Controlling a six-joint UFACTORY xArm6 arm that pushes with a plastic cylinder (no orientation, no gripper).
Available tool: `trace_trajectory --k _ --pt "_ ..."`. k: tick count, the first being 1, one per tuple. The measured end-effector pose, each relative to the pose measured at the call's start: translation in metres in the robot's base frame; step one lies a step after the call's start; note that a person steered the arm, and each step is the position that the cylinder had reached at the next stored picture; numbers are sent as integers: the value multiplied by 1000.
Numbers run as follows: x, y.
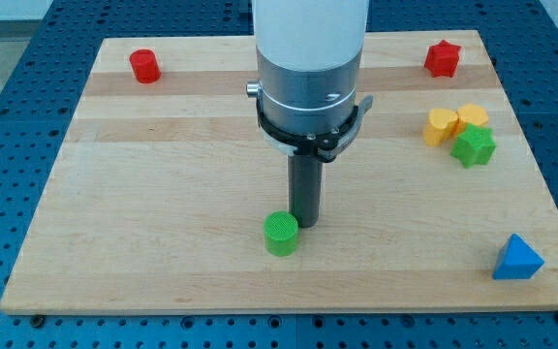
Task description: Place the green circle at the bottom center of the board
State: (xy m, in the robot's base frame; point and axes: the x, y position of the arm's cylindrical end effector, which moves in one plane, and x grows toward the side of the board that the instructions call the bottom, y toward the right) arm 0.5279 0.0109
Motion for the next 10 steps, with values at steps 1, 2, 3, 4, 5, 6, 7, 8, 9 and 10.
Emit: trace_trajectory --k 1,2,3,4,5,6,7,8,9,10 --pt "-5 0" --pt "-45 -1" --pt "-43 -8" --pt "-43 -9" --pt "-43 -16" --pt "-43 -16" --pt "-39 -16" --pt "-16 -12" --pt "-16 -12" --pt "-18 -14"
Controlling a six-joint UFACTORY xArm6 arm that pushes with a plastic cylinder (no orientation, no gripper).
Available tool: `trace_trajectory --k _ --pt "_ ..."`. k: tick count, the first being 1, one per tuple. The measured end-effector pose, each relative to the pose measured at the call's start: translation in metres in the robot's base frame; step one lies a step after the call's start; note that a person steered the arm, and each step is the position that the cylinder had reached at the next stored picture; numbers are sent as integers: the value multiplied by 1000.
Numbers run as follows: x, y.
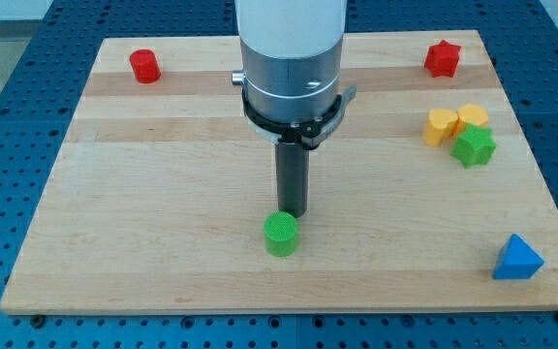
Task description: Place the green circle at the bottom center of the board
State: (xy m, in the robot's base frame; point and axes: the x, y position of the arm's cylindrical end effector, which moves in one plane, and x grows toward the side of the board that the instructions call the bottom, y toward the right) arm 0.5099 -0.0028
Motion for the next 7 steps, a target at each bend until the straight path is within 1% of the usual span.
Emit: trace_trajectory --k 1,2,3,4,7 --pt "-17 -14" --pt "-17 -14" --pt "5 -14" --pt "5 -14" --pt "24 -14"
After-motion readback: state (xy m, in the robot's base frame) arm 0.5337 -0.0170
